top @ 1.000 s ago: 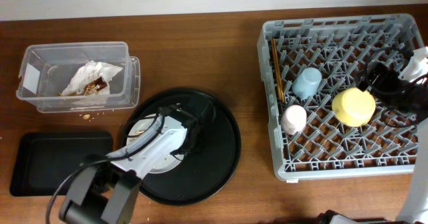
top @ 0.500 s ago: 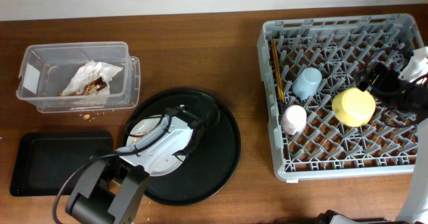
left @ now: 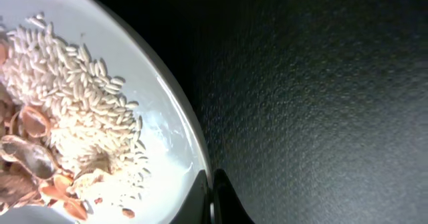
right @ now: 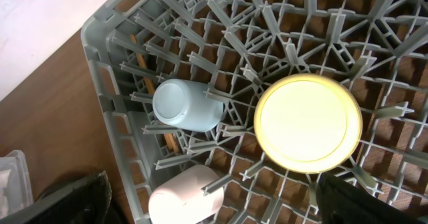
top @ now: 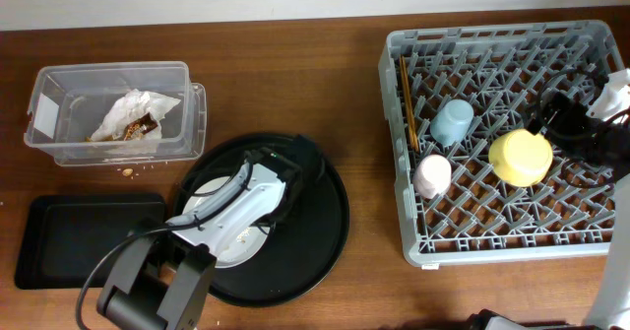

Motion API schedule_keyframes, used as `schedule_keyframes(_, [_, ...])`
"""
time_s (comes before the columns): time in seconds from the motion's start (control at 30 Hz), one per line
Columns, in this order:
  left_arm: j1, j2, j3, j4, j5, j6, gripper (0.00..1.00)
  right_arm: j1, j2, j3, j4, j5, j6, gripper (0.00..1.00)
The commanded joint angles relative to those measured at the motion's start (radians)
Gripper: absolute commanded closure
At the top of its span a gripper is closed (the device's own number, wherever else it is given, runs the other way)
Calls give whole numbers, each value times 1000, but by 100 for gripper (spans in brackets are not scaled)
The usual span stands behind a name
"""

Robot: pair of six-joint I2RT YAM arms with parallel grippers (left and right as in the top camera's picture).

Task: Sort waste into correct bins and load items into the dishwasher rack
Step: 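Tip the white plate over the black rectangular tray to dump scraps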

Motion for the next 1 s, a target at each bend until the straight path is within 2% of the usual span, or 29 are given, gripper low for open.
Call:
schedule_keyframes(0.0, [1, -59, 28, -12, 6, -11, 99, -5, 2, 8, 0, 9, 7, 1])
schedule_keyframes(0.3, [207, -330, 28, -63, 7, 14, 99, -5, 2, 8, 0, 9, 7, 1])
schedule_keyframes(0.73, [497, -333, 28, -60, 8, 37, 99, -5, 2, 8, 1, 9, 7, 1])
schedule_keyframes(0.97, [728, -347, 29, -17, 194, 104, 99, -5, 2, 8, 1, 9, 7, 1])
